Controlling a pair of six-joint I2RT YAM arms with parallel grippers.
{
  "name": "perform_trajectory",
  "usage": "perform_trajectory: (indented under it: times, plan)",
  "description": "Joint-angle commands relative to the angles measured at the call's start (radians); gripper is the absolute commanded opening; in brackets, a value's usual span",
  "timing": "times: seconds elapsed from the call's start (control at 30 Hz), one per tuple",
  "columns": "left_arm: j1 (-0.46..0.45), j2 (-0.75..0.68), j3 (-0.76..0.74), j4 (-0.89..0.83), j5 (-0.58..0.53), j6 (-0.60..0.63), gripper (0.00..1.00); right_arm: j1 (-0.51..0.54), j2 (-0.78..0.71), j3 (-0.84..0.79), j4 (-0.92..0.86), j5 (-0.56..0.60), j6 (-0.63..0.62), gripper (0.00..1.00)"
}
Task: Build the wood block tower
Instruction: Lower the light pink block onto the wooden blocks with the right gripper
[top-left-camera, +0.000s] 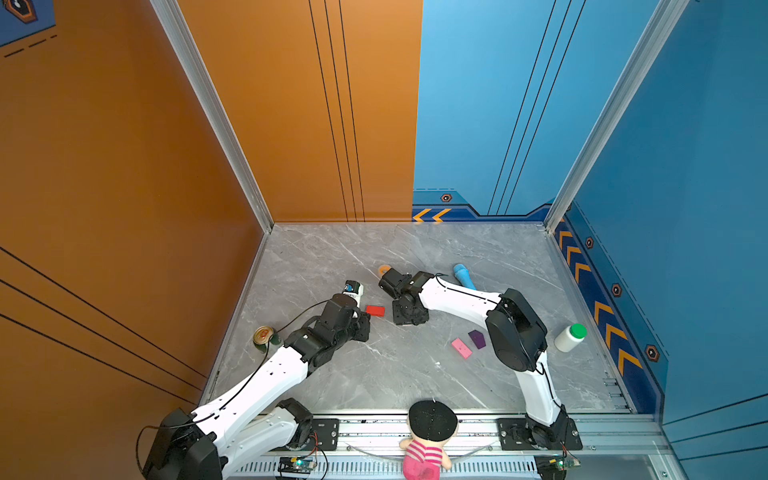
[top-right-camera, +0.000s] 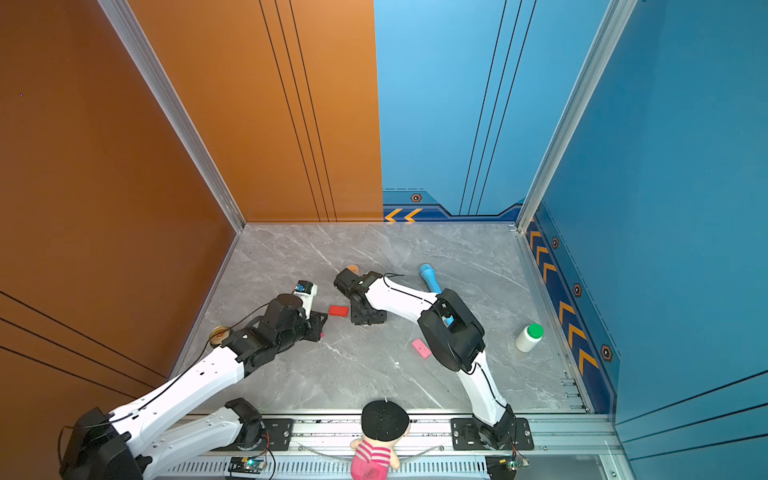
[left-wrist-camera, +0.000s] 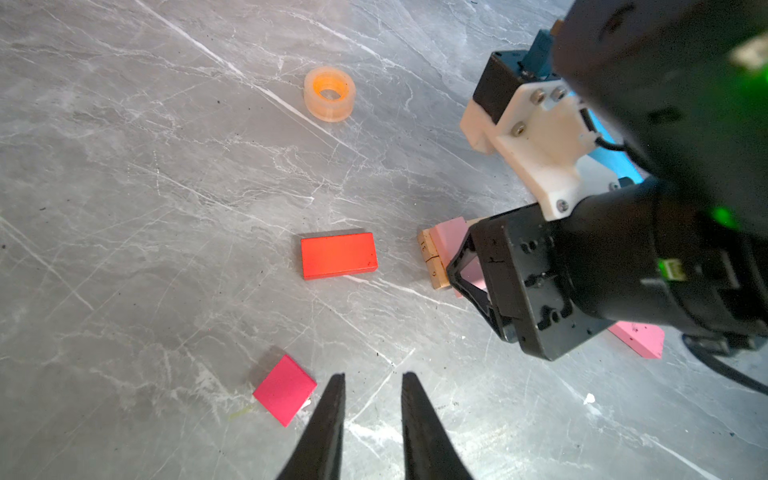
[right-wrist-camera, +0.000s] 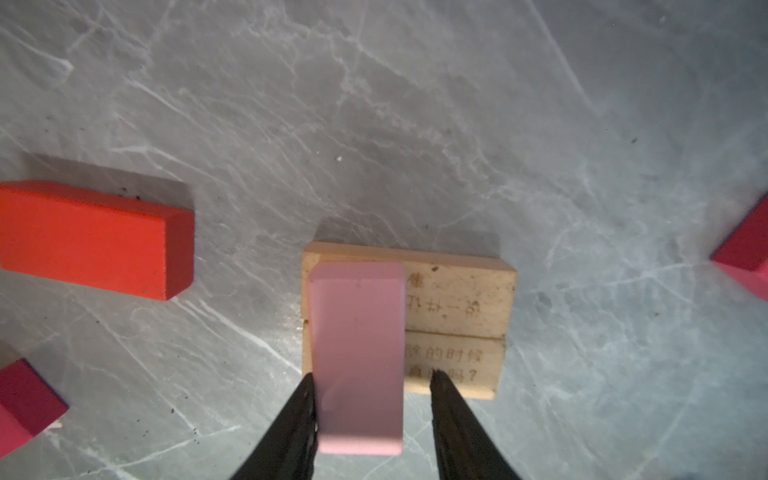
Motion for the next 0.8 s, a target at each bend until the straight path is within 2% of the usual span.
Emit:
perform_trajectory:
  times: [0.0, 0.6, 0.77]
  plan:
    - [0.01, -0.016, -0.016, 0.006, -0.006, 0.0, 0.26, -0.006, 0.027, 0.022, -0.004, 0.016, 0.009, 0.47]
    - [0.01, -0.021, -0.018, 0.005, -0.008, -0.001, 0.27, -0.005, 0.028, 0.024, -0.004, 0.018, 0.009, 0.48]
    - [0.012, -0.022, -0.018, 0.006, -0.007, -0.001, 0.27, -0.005, 0.014, 0.029, -0.004, 0.017, 0.007, 0.55]
